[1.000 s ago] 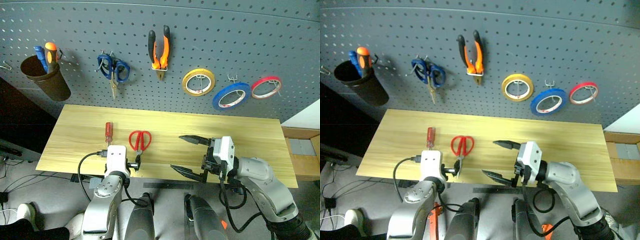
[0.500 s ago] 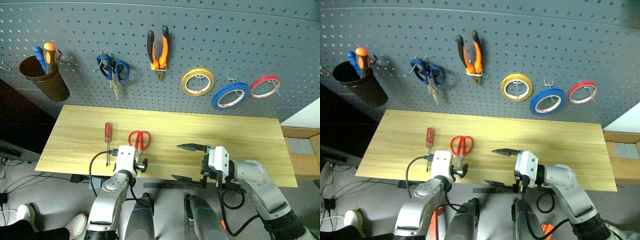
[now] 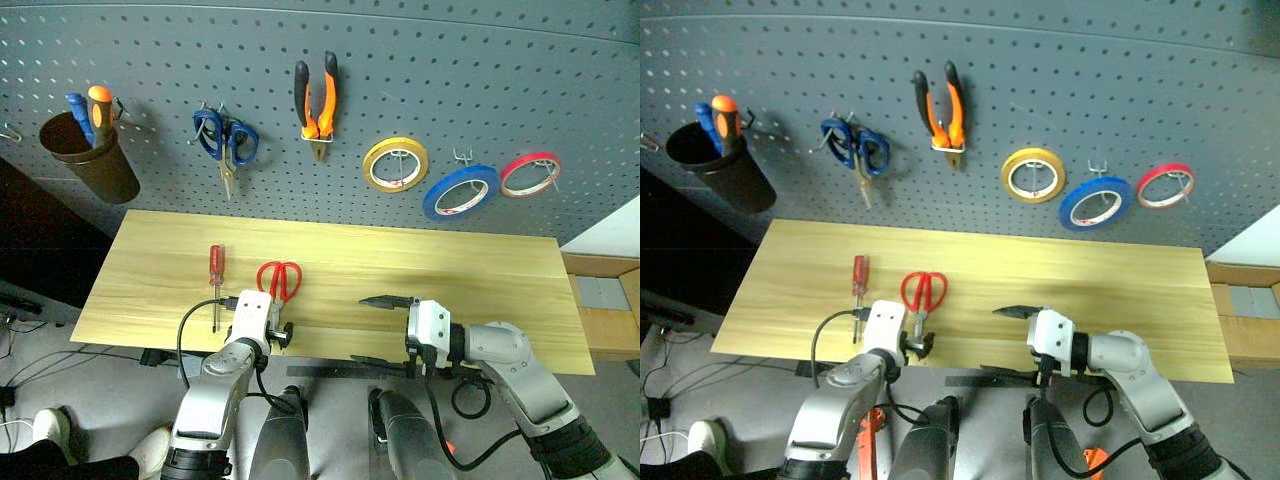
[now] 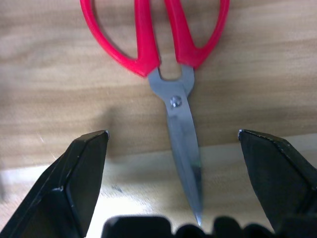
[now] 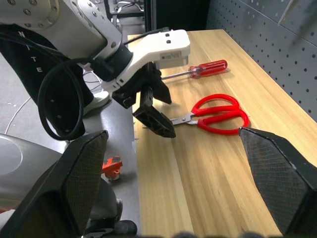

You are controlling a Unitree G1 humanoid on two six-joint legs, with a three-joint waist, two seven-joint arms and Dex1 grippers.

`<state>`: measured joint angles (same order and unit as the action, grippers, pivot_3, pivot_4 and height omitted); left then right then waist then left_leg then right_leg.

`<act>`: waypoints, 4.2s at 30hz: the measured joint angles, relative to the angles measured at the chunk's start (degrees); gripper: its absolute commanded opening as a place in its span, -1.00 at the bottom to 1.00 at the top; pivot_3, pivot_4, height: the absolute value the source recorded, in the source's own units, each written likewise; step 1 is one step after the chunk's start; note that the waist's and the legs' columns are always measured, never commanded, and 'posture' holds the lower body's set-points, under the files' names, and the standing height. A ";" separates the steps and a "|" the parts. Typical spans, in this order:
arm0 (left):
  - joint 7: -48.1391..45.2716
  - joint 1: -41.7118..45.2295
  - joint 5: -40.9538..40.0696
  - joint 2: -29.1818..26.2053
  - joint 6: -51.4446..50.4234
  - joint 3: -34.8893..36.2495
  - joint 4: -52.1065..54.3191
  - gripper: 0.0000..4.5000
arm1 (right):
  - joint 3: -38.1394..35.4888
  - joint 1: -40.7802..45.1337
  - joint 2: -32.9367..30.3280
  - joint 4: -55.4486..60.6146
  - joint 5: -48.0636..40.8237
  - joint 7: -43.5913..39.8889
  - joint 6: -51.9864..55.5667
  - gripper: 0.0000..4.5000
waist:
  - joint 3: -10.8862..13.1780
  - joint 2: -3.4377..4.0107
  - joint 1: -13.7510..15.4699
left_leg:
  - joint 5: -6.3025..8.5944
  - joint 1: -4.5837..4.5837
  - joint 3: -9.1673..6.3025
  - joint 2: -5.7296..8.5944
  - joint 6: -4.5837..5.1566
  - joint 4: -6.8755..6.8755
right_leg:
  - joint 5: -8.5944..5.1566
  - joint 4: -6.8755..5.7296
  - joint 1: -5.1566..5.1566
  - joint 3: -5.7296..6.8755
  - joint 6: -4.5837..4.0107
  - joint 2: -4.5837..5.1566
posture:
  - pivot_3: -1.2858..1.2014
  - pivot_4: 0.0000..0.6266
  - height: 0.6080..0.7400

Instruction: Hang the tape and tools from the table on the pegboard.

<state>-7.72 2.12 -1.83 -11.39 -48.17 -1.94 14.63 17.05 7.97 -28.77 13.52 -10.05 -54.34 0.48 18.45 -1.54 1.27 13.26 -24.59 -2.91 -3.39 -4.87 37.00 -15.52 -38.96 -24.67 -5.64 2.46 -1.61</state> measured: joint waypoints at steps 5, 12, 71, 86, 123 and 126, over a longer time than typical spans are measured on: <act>-0.45 1.47 0.11 -0.43 -0.01 0.14 -2.33 1.00 | -0.02 0.47 0.06 -0.25 0.43 0.50 -0.06 0.95 | 0.00 0.00 -0.01 | 0.00 0.29 0.00 0.01 0.00 -0.01 | -0.07 0.03 0.33 0.01 0.11 0.00 | 0.11 0.06 1.00; -1.63 3.84 0.10 -1.89 0.19 0.09 -4.99 1.00 | -0.04 1.27 0.10 -0.25 0.39 0.78 -0.04 0.95 | 0.00 0.00 -0.17 | 0.00 0.63 0.01 0.01 0.00 -0.03 | -0.16 0.01 0.60 -0.03 0.26 0.00 | 0.11 0.05 1.00; 0.66 1.44 -1.56 0.28 44.75 9.19 3.38 -0.89 | -11.10 9.46 13.48 6.17 -13.54 16.97 6.10 1.00 | -10.21 -0.66 3.19 | -0.24 1.62 0.04 0.62 0.38 -0.15 | -0.14 0.07 1.63 0.00 0.15 0.50 | 0.23 -0.81 1.00; -2.06 7.50 -3.94 -2.42 35.95 9.86 -4.52 -0.89 | -10.99 9.21 13.68 6.29 -12.42 18.48 6.52 1.00 | -10.35 -0.64 3.27 | -0.24 1.63 0.04 0.62 0.38 -0.14 | -0.05 0.01 1.63 -0.01 0.00 0.50 | 0.21 -0.78 1.00; -7.90 16.52 -4.48 -6.64 28.37 8.57 -13.15 -0.73 | -10.17 8.42 13.98 7.79 -11.31 21.14 8.85 1.00 | -10.35 -0.63 3.06 | -0.24 1.63 0.03 0.63 0.38 -0.12 | -0.05 -0.02 1.63 -0.01 0.00 0.50 | 0.18 -0.71 1.00; -7.91 16.75 -4.47 -6.89 28.46 8.61 -13.15 -0.30 | -10.17 8.30 13.94 7.79 -11.31 21.16 8.85 1.00 | -10.35 -0.63 3.05 | -0.24 1.63 0.03 0.63 0.38 -0.12 | -0.05 -0.02 1.63 -0.01 0.00 0.50 | 0.18 -0.70 1.00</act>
<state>-15.63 18.87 -6.30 -18.28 -19.71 6.67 1.47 6.87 16.27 -14.83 21.31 -21.36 -33.19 9.33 8.10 -2.17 4.32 13.03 -22.95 -2.88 -2.77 -4.49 36.88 -15.57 -38.98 -23.04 -5.64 2.46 -1.11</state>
